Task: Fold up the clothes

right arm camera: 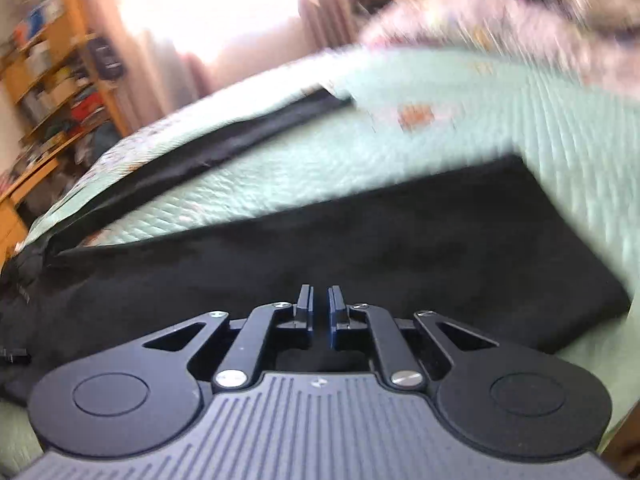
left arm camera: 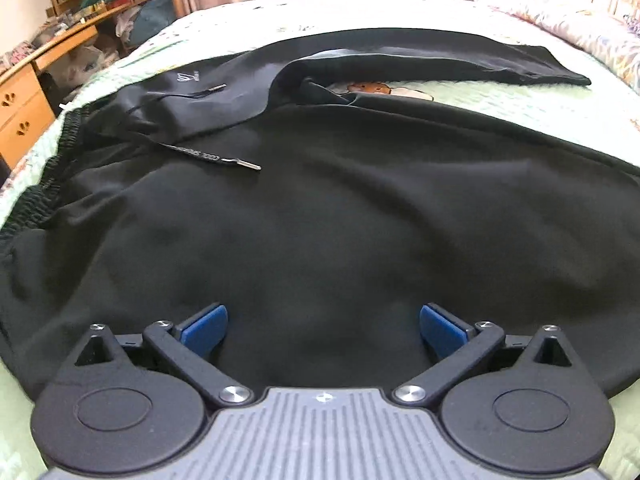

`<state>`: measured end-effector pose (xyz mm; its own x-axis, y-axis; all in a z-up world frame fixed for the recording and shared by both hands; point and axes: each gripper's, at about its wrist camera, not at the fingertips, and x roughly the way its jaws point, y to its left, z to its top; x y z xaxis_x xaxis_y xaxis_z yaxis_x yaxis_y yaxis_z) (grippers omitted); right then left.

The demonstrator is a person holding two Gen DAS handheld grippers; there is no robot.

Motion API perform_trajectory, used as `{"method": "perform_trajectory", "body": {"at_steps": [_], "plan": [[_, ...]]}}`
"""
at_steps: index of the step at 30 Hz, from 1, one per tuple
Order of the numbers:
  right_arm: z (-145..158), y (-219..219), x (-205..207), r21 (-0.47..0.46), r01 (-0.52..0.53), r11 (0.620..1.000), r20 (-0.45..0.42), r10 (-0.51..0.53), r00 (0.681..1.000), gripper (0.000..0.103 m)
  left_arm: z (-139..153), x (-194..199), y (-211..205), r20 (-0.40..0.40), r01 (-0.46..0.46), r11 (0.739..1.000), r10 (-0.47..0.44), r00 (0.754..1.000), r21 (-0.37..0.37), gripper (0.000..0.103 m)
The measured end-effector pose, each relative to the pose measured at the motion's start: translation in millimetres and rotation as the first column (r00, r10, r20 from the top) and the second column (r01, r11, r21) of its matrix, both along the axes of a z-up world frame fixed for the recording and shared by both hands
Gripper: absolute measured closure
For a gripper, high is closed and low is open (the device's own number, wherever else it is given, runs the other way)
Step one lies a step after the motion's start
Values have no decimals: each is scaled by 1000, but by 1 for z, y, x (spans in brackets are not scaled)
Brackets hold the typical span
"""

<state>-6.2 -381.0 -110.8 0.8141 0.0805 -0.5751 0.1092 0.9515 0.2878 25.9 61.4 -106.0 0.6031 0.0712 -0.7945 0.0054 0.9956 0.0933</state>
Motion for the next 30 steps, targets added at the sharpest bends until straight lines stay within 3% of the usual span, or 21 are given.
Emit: {"method": "perform_trajectory", "body": {"at_steps": [3, 6, 8, 9, 11, 13, 15, 16, 17, 20, 22, 26, 30], "plan": [[-10, -13, 20, -21, 10, 1000, -43, -11, 999, 88, 9, -7, -20, 10, 18, 999, -19, 1000, 39, 8], [-18, -35, 48, -11, 31, 999, -82, -32, 996, 103, 17, -12, -60, 34, 130, 986, -134, 990, 102, 9], [-16, -48, 65, -5, 38, 999, -85, -38, 996, 103, 23, -16, -87, 45, 202, 969, -210, 977, 144, 9], [-9, -50, 72, -41, 50, 998, -78, -53, 996, 100, 25, -18, -101, 49, 237, 957, -248, 968, 166, 8], [-1, -55, 88, -114, 61, 992, -49, -67, 997, 84, 25, -12, -125, 42, 292, 940, -304, 952, 176, 8], [-8, -64, 101, -130, 63, 989, -77, -73, 994, 81, 22, -2, -149, 30, 325, 928, -336, 941, 184, 8], [-21, -84, 117, -101, 64, 993, -96, -74, 993, 87, 14, 13, -173, 24, 340, 919, -352, 936, 199, 8], [-23, -93, 123, -88, 86, 992, -100, -95, 990, 101, 10, 21, -185, 20, 345, 915, -356, 934, 208, 8], [-24, -102, 129, -75, 108, 991, -105, -115, 988, 103, 7, 28, -194, 15, 341, 917, -352, 936, 208, 8], [-22, -119, 138, 14, 156, 988, -126, -153, 980, 103, 4, 39, -216, 29, 328, 922, -341, 940, 205, 9], [-11, -117, 122, 53, 168, 984, -67, -165, 984, 89, 8, 36, -222, 43, 341, 922, -354, 934, 182, 9], [-1, -100, 46, 180, 93, 979, 77, -108, 991, 75, 19, 14, -255, 91, 485, 865, -497, 863, 125, 8], [-10, -74, -16, 175, 105, 979, 87, -121, 989, 73, 17, -5, -320, 103, 647, 749, -661, 743, 144, 7]]}}
